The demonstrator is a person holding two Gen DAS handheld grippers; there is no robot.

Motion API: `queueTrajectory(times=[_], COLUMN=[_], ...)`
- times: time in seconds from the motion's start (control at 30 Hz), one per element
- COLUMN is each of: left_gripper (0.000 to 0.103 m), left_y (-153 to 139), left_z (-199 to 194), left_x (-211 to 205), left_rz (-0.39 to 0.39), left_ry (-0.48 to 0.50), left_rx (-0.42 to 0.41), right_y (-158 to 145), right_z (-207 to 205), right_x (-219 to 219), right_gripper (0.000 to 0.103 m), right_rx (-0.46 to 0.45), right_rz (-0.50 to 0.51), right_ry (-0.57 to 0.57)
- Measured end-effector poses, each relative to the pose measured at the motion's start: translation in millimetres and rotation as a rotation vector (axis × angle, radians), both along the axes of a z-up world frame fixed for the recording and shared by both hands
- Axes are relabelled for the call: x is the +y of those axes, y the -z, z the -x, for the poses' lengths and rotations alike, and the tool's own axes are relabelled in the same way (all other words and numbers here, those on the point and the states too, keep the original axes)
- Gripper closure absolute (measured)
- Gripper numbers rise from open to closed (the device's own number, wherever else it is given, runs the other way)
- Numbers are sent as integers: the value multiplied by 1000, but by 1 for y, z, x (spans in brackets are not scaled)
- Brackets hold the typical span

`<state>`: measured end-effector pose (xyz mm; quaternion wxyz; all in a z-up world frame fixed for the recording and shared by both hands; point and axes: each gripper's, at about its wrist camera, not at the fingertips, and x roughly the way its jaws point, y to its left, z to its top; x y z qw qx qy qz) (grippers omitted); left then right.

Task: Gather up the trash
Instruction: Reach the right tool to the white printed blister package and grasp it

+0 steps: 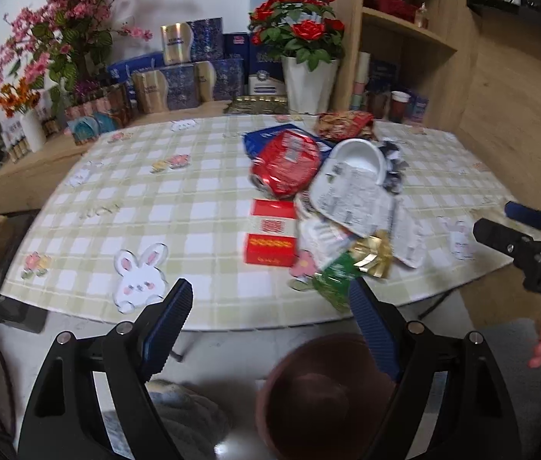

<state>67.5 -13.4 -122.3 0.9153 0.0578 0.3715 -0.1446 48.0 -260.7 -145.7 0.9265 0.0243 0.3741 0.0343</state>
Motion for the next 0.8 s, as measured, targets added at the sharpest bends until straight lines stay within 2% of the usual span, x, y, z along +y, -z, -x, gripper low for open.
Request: queueTrajectory(times=[0.07, 0.17, 0.33, 0.47, 0.6, 0.73, 0.8], left_gripper=[21, 21, 21, 21, 22, 21, 22], left_y=[1, 3, 3, 6, 14, 24, 26], left_z=[-9, -21, -34, -42, -45, -47, -46], left_x=[5, 17, 50, 70, 76, 75, 72], left_rz=[-13, 9, 69, 80, 86, 84, 86], left_ry=[-34, -87, -170, -222, -228, -215, -207], left_rx=[-8, -1, -6, -10, 0, 18, 21], right_y=[4, 13, 42, 61, 76, 80, 79], right_z=[-16, -43, -96, -123, -141, -149, -149], right_x=[10, 26, 48, 65, 72, 67, 63], right_gripper=[5, 5, 5, 5, 5, 6, 11], right_rx=[5, 26, 162, 223, 261, 280, 278], right_rz=[3, 15, -40, 20, 92, 65, 40], right_ry=[-33, -75, -135, -152, -119, -86, -86])
